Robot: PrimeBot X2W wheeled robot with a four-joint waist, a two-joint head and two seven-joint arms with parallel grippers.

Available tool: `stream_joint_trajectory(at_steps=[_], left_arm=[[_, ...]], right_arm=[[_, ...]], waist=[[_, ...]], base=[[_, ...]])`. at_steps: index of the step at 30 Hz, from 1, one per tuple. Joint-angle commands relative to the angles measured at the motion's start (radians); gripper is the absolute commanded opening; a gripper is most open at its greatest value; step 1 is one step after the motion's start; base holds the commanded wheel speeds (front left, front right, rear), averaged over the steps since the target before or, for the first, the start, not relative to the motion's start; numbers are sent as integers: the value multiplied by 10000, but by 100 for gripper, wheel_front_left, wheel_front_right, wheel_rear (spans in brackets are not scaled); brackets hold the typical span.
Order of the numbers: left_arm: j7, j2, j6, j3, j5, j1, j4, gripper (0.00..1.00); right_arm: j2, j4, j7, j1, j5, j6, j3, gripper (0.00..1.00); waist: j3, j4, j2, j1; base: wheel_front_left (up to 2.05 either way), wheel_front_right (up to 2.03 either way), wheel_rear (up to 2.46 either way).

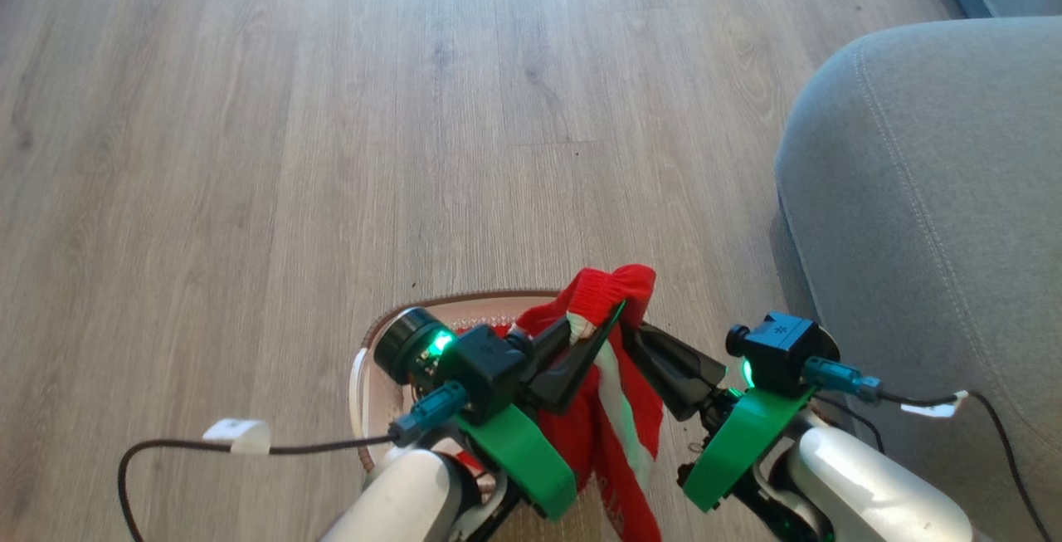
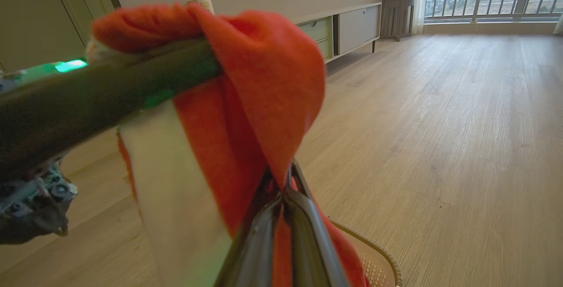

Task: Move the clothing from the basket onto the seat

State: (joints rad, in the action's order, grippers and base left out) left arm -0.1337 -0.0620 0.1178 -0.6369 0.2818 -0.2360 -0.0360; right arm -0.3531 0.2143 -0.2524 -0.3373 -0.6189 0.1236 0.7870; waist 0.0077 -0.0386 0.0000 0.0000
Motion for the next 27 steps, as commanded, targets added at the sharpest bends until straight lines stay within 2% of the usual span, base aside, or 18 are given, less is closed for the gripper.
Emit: stream_joint_trajectory(at_steps=[1, 3, 4, 5, 19, 25, 27], left_arm=[[-105, 40, -96, 363, 38, -591, 300, 22], [-147, 10, -155, 407, 57, -550, 211, 57], [-183, -19, -186, 427, 45, -534, 152, 84], [-232, -44, -226, 453, 33, -512, 82, 100], [-1090, -64, -310, 418, 47, -338, -1446, 100], [-1242, 26, -306, 284, 102, -464, -1754, 100], [-1264, 57, -321, 203, 123, -514, -1765, 100]], right_arm=[[-143, -327, -94, -297, -96, 71, 18, 0], [-176, -349, -94, -276, -110, 71, -63, 0], [-206, -347, -94, -262, -107, 71, -130, 0], [-231, -351, -94, -248, -97, 71, -213, 0], [-787, -681, -94, 121, 216, 71, -1881, 0], [-915, -911, -94, 281, 371, 71, -2327, 0], [-951, -972, -94, 330, 433, 71, -2431, 0]], waist=[[4, -19, 0, 0], [9, -51, 0, 0], [9, -66, 0, 0], [9, -84, 0, 0], [152, -580, 0, 0], [286, -1111, 0, 0], [339, -1526, 0, 0]], base=[[0, 0, 0], [0, 0, 0], [0, 0, 0], [0, 0, 0], [0, 0, 0], [0, 0, 0], [0, 0, 0]])
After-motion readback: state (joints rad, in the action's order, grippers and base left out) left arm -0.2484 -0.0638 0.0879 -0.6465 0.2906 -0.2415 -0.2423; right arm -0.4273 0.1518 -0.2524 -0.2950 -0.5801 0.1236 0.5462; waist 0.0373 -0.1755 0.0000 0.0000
